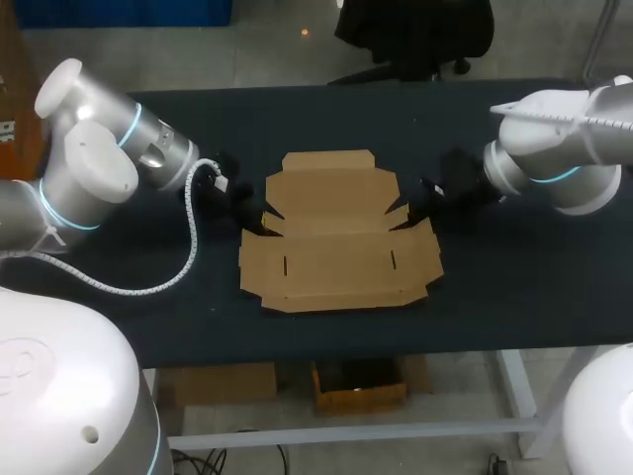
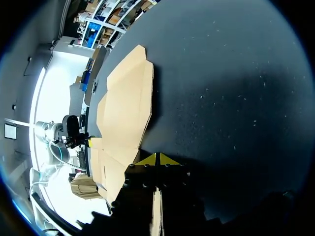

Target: Assemble the packaging by folding the flat box into shape, placing the metal phone stand inside, and closing the box properly

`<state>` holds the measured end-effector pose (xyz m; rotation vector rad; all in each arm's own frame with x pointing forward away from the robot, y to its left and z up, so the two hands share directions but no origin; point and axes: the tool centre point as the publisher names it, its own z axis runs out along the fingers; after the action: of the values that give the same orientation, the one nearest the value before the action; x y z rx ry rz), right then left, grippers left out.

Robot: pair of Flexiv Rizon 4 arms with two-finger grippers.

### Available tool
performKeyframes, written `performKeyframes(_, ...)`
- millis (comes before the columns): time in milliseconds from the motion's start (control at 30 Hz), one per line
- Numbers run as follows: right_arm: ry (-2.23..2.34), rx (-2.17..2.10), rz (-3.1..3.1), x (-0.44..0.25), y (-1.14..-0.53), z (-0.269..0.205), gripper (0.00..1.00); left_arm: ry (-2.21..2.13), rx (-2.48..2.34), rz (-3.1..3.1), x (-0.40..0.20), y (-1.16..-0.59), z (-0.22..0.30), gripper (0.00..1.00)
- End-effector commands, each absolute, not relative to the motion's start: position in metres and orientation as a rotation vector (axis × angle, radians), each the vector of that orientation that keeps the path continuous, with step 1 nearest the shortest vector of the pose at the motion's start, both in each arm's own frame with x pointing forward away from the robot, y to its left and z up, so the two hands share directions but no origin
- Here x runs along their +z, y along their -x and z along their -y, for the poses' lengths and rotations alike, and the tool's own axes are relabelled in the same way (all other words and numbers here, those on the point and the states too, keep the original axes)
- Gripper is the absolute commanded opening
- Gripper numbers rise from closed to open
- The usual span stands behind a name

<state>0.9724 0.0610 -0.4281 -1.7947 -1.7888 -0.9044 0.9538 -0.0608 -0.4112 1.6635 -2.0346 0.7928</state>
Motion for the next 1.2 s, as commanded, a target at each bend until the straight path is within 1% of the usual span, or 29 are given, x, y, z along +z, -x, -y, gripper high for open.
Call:
performKeyframes(33, 1.797, -0.912, 1.788, -0.428, -0.970, -0.061, 0.00, -1.670, 0.776, 2.044, -0.411, -0.958, 0.065, 0.00)
performKeyframes(1200, 1.866, -0.855, 1.825, -0.413, -0.966, -0.072, 0.00, -1.746, 0.741, 2.121, -0.397, -0.954, 0.066, 0.00)
